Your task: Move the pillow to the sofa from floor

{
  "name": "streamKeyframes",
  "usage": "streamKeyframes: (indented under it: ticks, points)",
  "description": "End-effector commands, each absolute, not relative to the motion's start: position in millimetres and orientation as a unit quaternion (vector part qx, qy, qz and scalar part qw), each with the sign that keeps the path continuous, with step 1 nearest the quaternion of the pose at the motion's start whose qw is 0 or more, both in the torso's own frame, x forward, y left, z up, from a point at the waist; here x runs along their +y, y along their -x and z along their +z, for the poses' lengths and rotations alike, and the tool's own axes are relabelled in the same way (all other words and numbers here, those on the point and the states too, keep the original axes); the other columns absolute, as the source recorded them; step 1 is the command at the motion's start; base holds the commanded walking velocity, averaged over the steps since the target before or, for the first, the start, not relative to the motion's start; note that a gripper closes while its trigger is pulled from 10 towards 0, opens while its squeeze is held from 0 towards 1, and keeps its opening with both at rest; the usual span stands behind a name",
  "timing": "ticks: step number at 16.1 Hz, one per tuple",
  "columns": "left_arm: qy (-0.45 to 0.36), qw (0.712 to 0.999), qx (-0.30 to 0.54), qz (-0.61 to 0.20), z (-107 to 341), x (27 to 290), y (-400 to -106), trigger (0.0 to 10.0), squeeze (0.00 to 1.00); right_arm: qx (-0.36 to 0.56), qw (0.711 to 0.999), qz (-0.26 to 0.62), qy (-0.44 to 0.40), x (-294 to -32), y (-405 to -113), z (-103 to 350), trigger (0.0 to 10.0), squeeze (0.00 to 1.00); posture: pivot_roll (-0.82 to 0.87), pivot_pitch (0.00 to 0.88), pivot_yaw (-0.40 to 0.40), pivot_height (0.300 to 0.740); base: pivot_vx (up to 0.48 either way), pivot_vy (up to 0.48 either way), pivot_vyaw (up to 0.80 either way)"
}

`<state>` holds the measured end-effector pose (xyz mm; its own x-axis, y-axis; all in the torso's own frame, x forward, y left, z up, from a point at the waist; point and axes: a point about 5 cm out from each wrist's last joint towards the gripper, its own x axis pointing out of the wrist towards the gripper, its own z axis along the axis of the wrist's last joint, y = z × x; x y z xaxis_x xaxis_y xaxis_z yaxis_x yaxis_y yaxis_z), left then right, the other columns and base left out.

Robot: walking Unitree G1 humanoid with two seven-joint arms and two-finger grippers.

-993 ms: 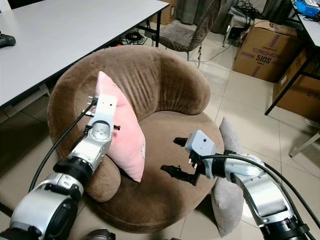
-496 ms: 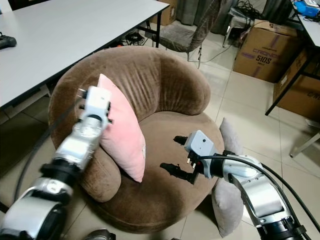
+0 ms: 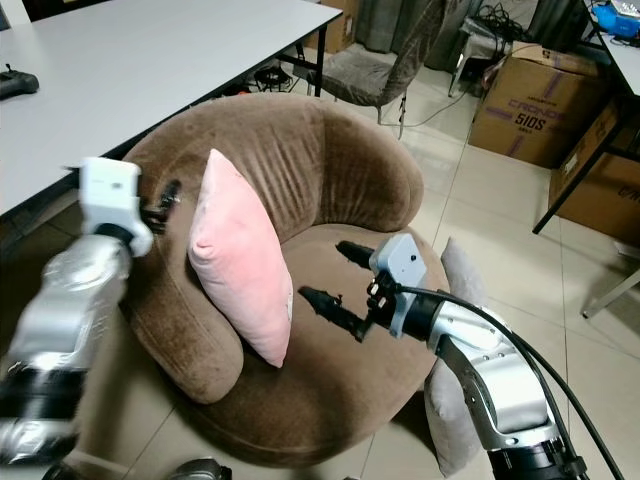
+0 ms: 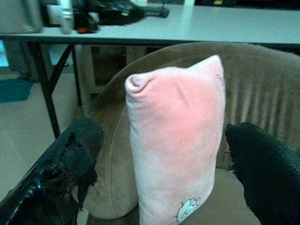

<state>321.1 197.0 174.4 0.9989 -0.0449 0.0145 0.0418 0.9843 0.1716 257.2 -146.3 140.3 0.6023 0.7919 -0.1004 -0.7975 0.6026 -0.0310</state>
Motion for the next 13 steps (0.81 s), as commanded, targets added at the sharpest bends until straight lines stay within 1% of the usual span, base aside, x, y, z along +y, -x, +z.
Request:
streamKeyframes:
  ticks: [1,2,3,4,5,6,7,8,9,10,11,12,13]
  points:
    - [-0.083,0.996,-0.028,-0.034,184,196,-316,10.0,1.0,0.025,0.904,0.426,0.036,-150,-258,147,10.0,0.0,0.03,0.0,-0.057,0.74,0.0,0.0,0.0]
    - [-0.084,0.994,-0.054,-0.04,193,197,-305,10.0,0.84,0.009,0.918,0.396,0.021,-150,-260,152,10.0,0.0,0.03,0.0,-0.06,0.74,0.0,0.0,0.0]
    - [-0.07,0.994,-0.069,-0.054,200,196,-294,10.0,0.21,-0.003,0.932,0.362,0.001,-148,-262,157,10.0,0.0,0.03,0.0,-0.06,0.74,0.0,0.0,0.0]
    - [-0.042,0.99,-0.067,-0.117,201,184,-280,10.0,0.0,-0.001,0.941,0.336,-0.029,-145,-263,155,10.0,0.0,0.04,0.0,-0.068,0.74,0.0,0.0,0.0]
    - [-0.028,0.989,-0.042,-0.136,187,179,-265,10.0,0.0,0.007,0.967,0.254,-0.034,-142,-265,146,10.0,0.0,0.05,0.0,-0.075,0.74,0.0,0.0,0.0]
    - [-0.035,0.993,-0.03,-0.11,180,184,-262,10.0,0.0,0.014,0.977,0.21,-0.024,-143,-265,142,10.0,0.0,0.05,0.0,-0.078,0.74,0.0,0.0,0.0]
    - [-0.023,0.997,-0.027,-0.064,177,193,-261,10.0,0.0,0.033,0.985,0.168,0.004,-145,-264,136,10.0,0.0,0.06,0.0,-0.08,0.74,0.0,0.0,0.0]
    - [-0.013,0.999,-0.025,-0.021,177,200,-260,10.0,0.0,0.052,0.989,0.137,-0.004,-147,-261,130,10.0,0.0,0.06,0.0,-0.084,0.74,0.0,0.0,0.0]
    - [-0.02,0.999,-0.025,-0.01,177,202,-258,10.0,0.0,0.05,0.991,0.126,-0.019,-146,-259,130,10.0,0.0,0.07,0.0,-0.085,0.74,0.0,0.0,0.0]
    - [-0.054,0.998,-0.02,-0.013,172,200,-253,10.0,0.0,0.042,0.994,0.097,-0.015,-146,-258,132,10.0,0.0,0.07,0.0,-0.085,0.74,0.0,0.0,-0.8]
    - [-0.068,0.997,-0.017,-0.02,170,199,-251,10.0,0.0,0.041,0.996,0.075,0.003,-149,-258,132,10.0,0.0,0.07,0.0,-0.085,0.74,0.0,0.0,-0.8]
    - [-0.074,0.997,-0.015,-0.027,168,196,-249,10.0,0.0,0.041,0.998,0.049,0.022,-153,-259,131,10.0,0.0,0.06,0.0,-0.079,0.74,0.0,0.0,-0.8]
    - [-0.066,0.997,-0.017,-0.026,170,195,-250,10.0,0.0,0.031,0.999,0.037,0.014,-155,-260,133,10.0,0.0,0.07,0.0,-0.078,0.74,0.0,0.0,-0.8]
